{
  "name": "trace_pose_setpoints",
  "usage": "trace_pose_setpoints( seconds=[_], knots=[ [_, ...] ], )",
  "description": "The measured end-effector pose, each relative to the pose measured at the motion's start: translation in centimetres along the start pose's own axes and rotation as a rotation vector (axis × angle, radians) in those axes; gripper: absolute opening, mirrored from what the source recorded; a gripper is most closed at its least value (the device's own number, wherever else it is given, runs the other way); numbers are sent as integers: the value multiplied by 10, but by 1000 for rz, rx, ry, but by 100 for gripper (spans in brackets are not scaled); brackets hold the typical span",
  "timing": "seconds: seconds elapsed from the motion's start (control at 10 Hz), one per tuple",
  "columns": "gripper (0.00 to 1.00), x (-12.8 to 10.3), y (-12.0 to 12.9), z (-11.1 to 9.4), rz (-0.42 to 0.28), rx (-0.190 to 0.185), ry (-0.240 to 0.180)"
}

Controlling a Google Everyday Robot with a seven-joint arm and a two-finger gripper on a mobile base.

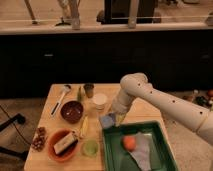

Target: Place sponge in plastic cup

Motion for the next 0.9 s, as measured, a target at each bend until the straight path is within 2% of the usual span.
trace_pose_setpoints(
  seconds=[0.2, 0.4, 0.9],
  knots=[
    [2, -14, -2, 2, -102, -26, -29],
    [2, -23, -1, 1, -156, -47, -49],
    [2, -35, 5, -2, -243, -75, -98]
  ],
)
